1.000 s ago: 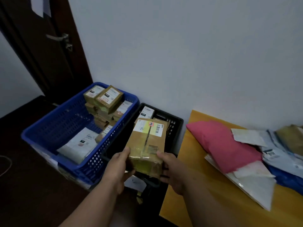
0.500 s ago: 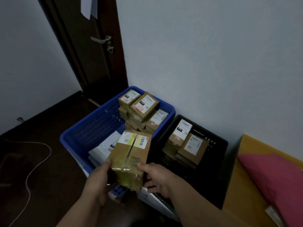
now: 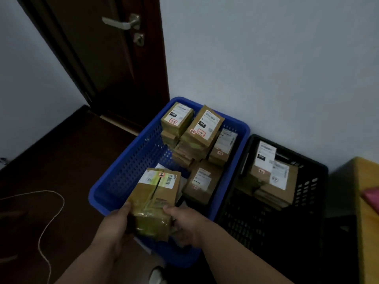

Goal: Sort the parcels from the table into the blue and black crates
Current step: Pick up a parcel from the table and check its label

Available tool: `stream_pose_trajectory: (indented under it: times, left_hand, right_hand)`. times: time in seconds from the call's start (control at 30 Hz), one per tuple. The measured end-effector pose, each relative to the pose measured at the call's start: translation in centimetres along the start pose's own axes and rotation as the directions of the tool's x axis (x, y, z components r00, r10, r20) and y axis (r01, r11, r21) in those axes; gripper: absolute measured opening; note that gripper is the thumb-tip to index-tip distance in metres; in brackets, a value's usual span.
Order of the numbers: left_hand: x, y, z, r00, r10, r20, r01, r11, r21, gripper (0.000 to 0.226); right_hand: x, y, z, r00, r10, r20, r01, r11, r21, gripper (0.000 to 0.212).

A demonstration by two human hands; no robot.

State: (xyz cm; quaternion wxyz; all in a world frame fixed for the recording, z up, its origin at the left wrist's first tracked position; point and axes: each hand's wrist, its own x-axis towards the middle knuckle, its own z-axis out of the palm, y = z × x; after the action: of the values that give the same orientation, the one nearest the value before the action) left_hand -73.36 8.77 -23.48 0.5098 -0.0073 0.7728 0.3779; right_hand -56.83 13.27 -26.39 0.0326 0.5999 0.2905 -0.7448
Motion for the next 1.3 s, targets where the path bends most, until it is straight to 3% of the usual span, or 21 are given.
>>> stream_pose_trajectory:
  times: [0.13, 0.3, 0.43, 0.57, 0.73, 0.83, 0.87, 0.93, 1.07, 1.17, 1.3]
  left_hand:
    - [2.8, 0.6, 1.0, 0.996, -0.040, 0.083, 0.035, 0.997, 0.066, 0.021]
    - [5.0, 1.5, 3.0, 0.987, -0.096, 0.131, 0.075, 0.985, 0.157, 0.025]
    - [8.0, 2.5, 4.1, 0.986, -0.091, 0.142, 0.051, 0.963, 0.265, 0.035]
    - [10.3, 3.1, 6.0, 0.981, -0.055, 0.184, -0.030, 0.902, 0.430, 0.033]
    - [12.3, 2.8, 9.1, 0.955, -0.100, 0.279, -0.086, 0.808, 0.583, 0.039]
    - [13.5, 2.6, 10.4, 0.930, -0.138, 0.341, -0.131, 0.742, 0.657, 0.042]
    - [13.9, 2.7, 11.0, 0.919, -0.140, 0.367, -0.162, 0.716, 0.679, 0.041]
    - [14.7, 2.9, 12.4, 0.896, -0.151, 0.417, -0.221, 0.663, 0.715, 0.042]
    - [15.6, 3.1, 15.0, 0.832, -0.204, 0.516, -0.337, 0.554, 0.762, 0.044]
    - [16.0, 2.5, 16.2, 0.811, -0.257, 0.525, -0.295, 0.595, 0.747, 0.038]
    - [17.5, 1.2, 16.9, 0.784, -0.365, 0.503, -0.103, 0.721, 0.685, 0.042]
  right_hand:
    - [0.6, -1.3, -0.1, 0.998, 0.068, 0.019, -0.069, 0.996, 0.065, 0.053]
    - [2.8, -2.5, -1.4, 0.992, 0.126, 0.012, -0.127, 0.983, 0.132, 0.061]
    - [4.9, -3.3, -2.9, 0.992, 0.124, 0.001, -0.122, 0.973, 0.196, 0.022]
    - [5.3, -4.6, -4.1, 0.993, 0.113, -0.029, -0.105, 0.974, 0.203, 0.013]
    - [7.4, -4.3, -6.2, 0.978, 0.165, -0.130, -0.132, 0.964, 0.232, 0.021]
    - [8.9, -3.9, -6.6, 0.952, 0.204, -0.227, -0.149, 0.960, 0.238, 0.047]
    - [9.3, -3.9, -6.5, 0.943, 0.208, -0.260, -0.142, 0.957, 0.252, 0.047]
    - [10.8, -3.2, -6.4, 0.914, 0.202, -0.352, -0.107, 0.957, 0.271, 0.039]
    - [12.7, -2.5, -5.2, 0.822, 0.132, -0.554, 0.036, 0.959, 0.282, 0.068]
    - [13.3, -2.7, -4.2, 0.749, 0.056, -0.661, 0.026, 0.993, 0.114, 0.089]
    - [13.6, -2.8, -4.3, 0.731, -0.092, -0.676, -0.085, 0.971, -0.224, 0.083]
